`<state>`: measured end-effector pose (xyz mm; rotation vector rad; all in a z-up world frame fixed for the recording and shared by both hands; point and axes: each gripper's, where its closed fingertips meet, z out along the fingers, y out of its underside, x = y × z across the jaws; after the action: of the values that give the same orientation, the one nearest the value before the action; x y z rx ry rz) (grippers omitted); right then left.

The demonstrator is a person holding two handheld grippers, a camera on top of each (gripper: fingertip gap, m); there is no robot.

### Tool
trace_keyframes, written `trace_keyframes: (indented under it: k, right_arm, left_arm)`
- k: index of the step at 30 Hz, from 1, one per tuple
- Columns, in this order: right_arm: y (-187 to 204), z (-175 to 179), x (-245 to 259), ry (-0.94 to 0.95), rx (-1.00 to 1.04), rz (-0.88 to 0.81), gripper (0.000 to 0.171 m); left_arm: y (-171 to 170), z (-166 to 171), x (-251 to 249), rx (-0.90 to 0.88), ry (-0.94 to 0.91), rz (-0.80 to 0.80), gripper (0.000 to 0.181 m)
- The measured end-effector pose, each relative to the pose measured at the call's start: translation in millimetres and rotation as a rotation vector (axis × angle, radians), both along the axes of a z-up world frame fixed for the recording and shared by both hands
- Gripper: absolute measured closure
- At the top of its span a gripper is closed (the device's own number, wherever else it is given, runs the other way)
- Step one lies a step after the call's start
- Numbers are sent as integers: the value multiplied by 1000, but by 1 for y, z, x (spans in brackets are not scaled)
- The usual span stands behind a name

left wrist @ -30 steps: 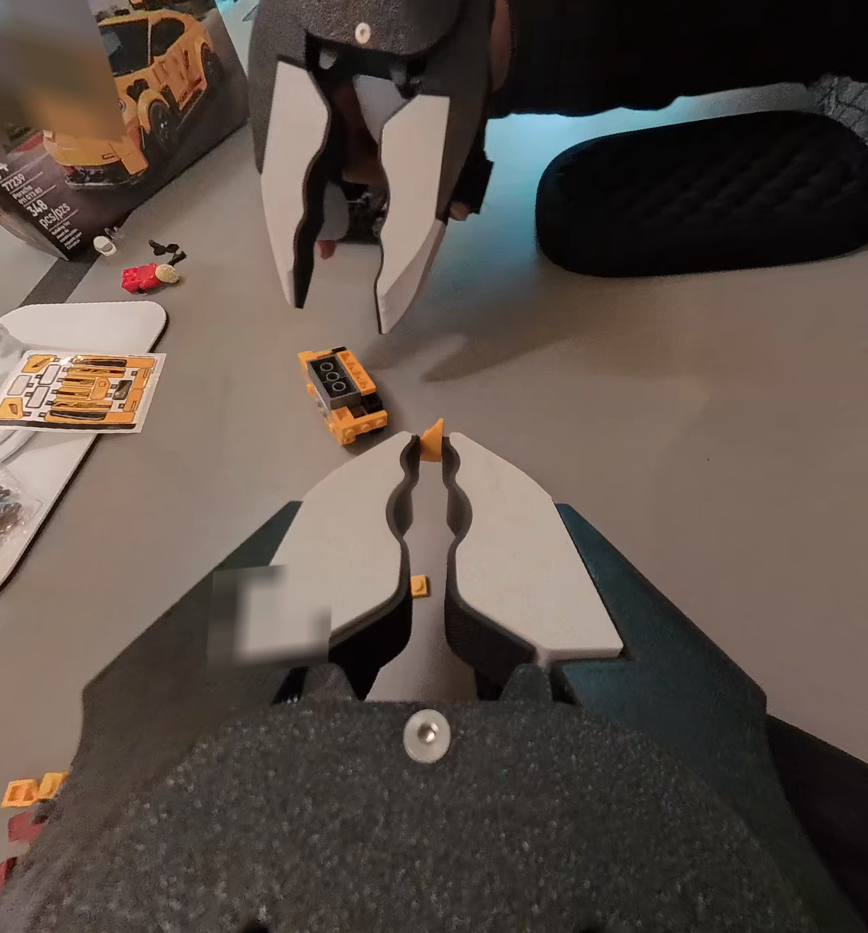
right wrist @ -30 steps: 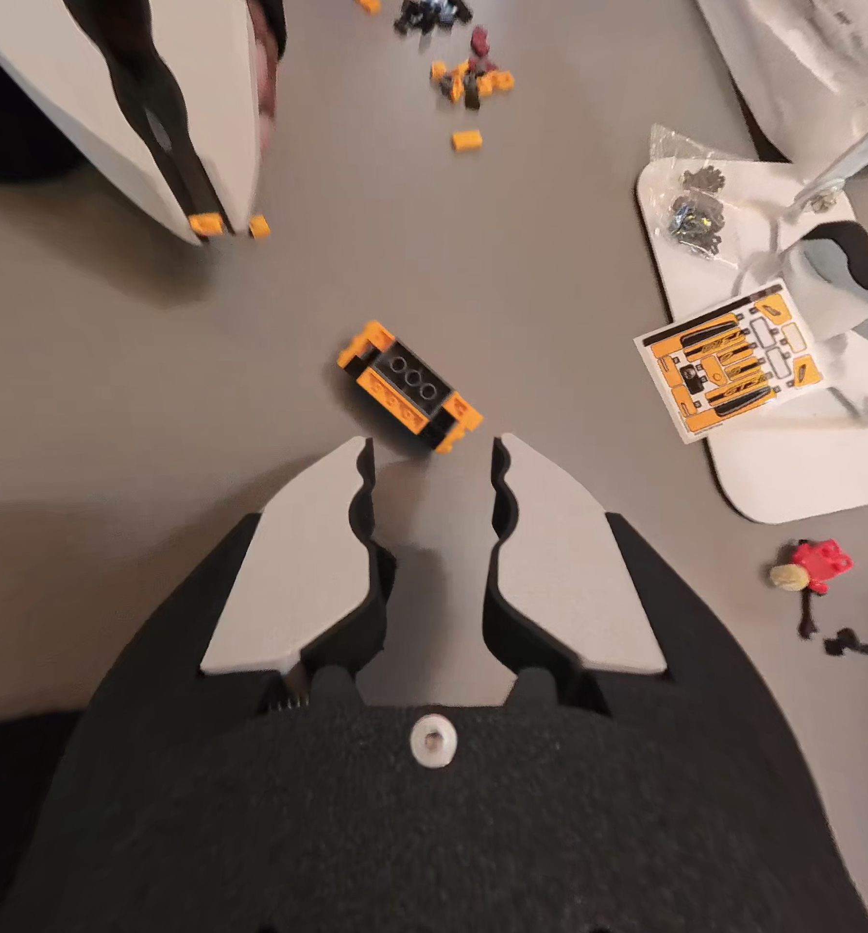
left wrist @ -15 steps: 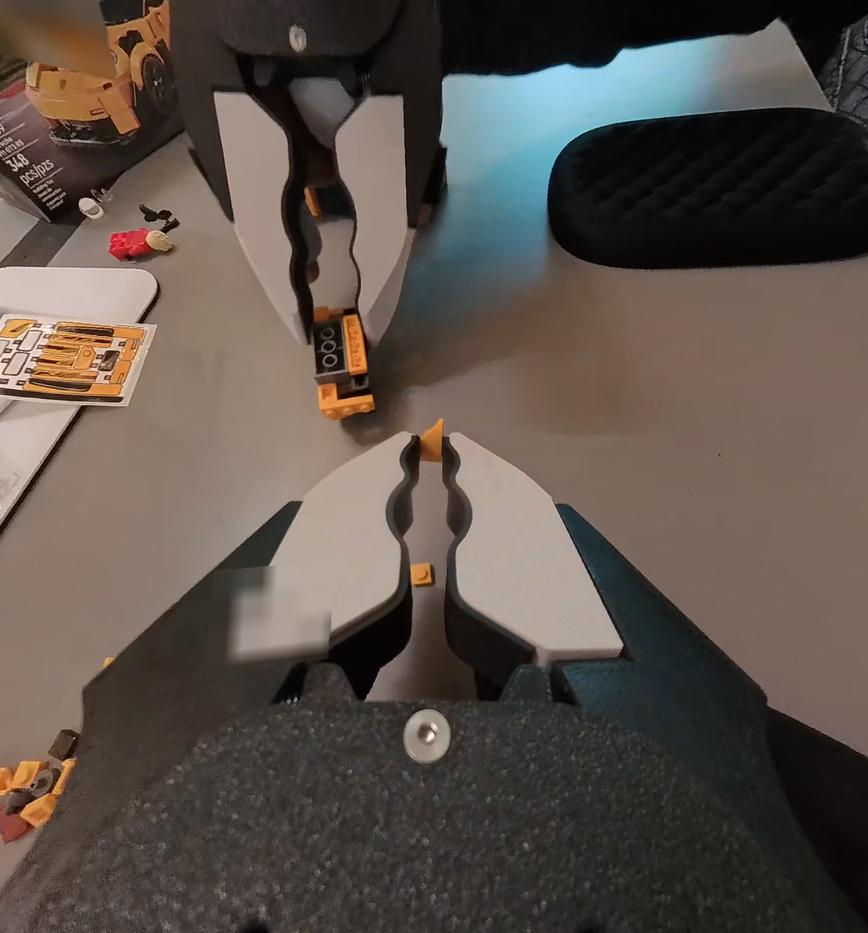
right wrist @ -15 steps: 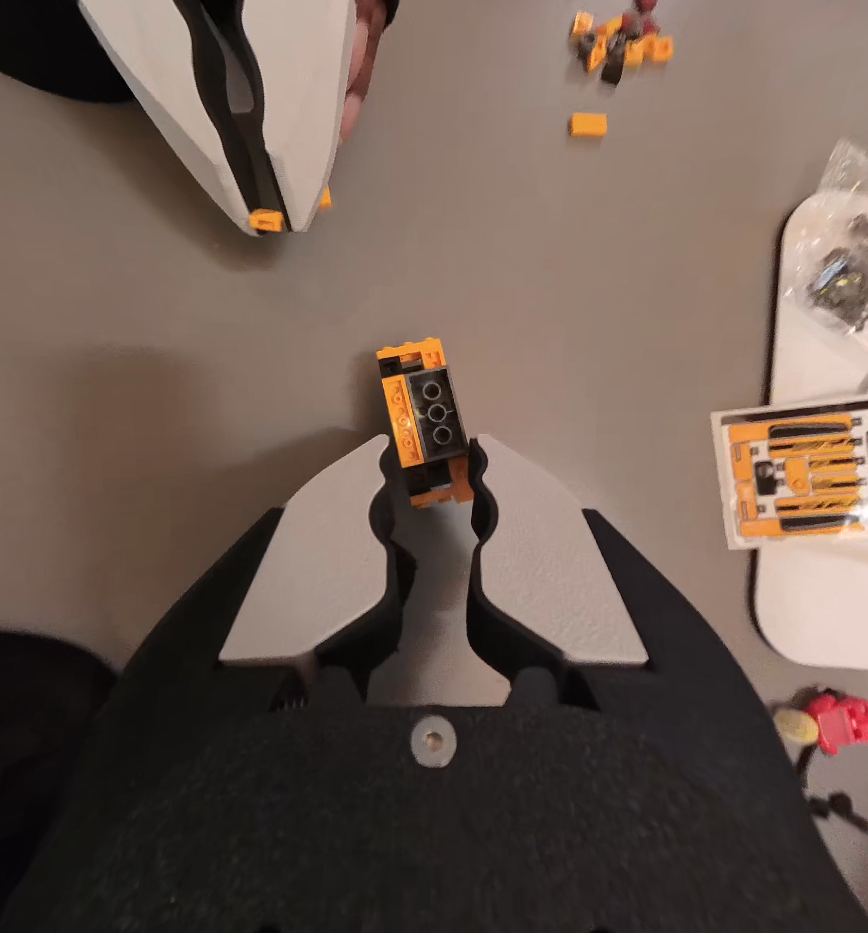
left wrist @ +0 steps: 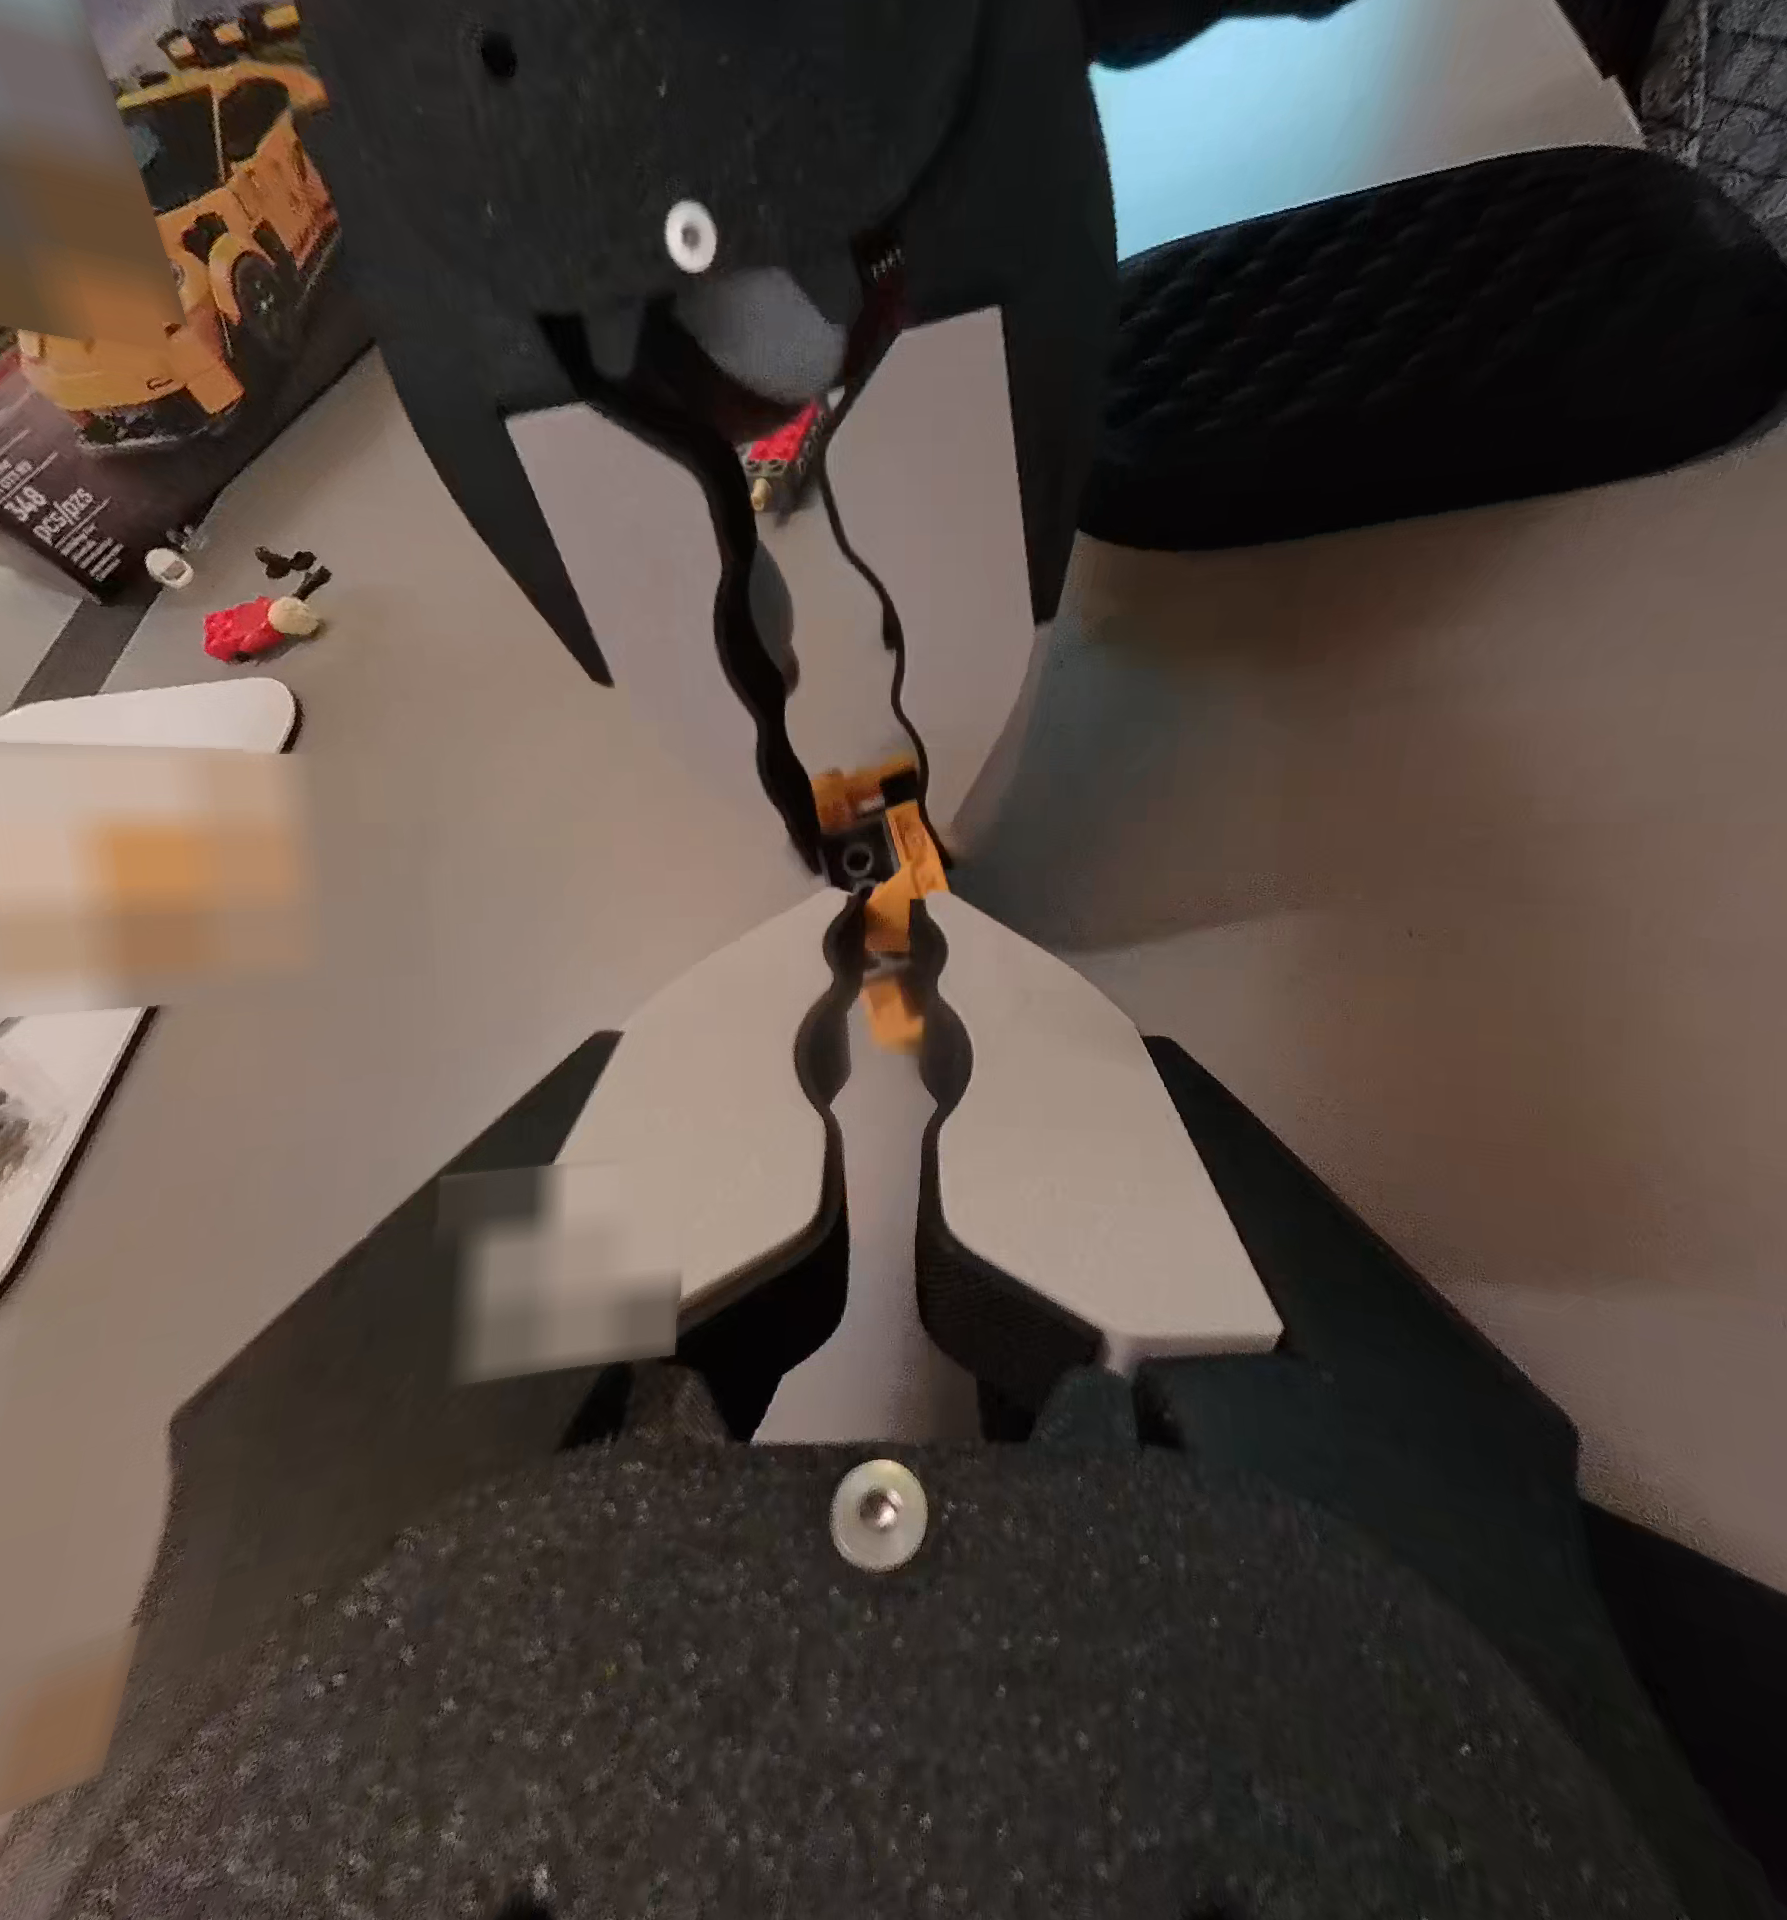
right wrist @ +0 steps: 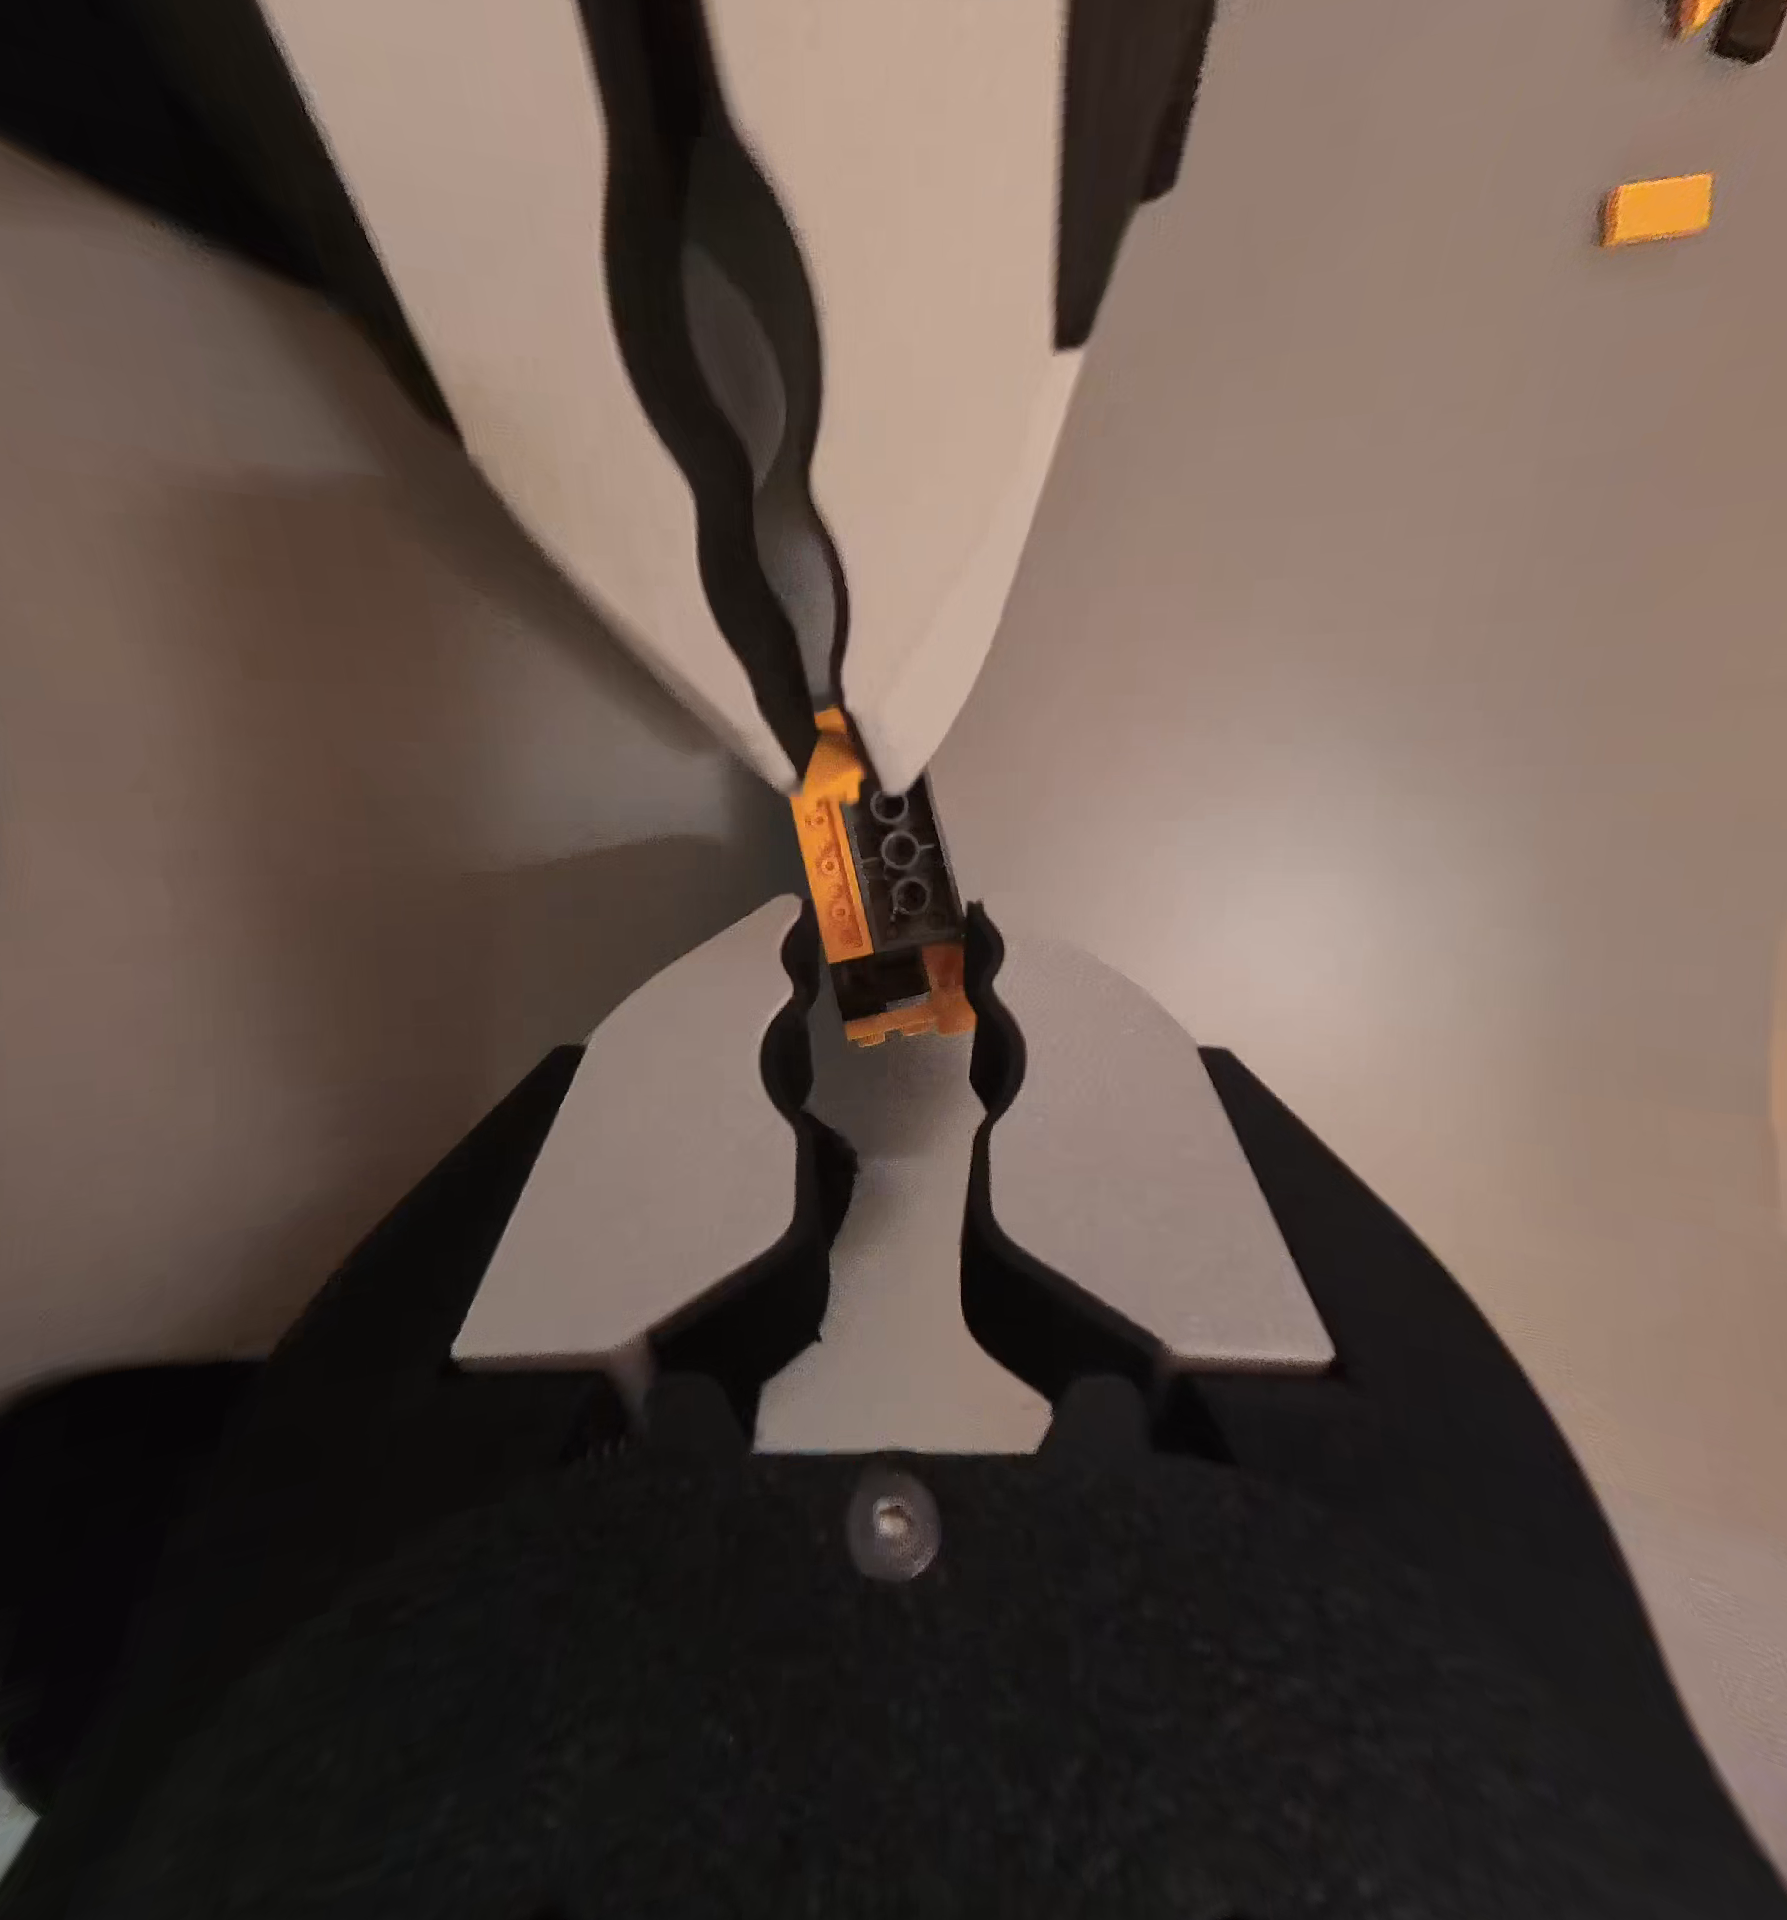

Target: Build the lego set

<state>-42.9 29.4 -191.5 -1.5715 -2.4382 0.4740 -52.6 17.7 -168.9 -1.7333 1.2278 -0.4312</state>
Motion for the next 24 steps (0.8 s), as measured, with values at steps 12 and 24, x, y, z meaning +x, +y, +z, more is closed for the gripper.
trace_keyframes:
  k: [12,24]
  right_arm:
    - [-9,-16,3,255,-149,-136,126]
    - [-6,-13,-4,433,-45,-94,144]
  left_arm:
    - [-6,-18,-1,-105,36,-35,174]
    - [-2,-16,-7,-176,-49,-22,174]
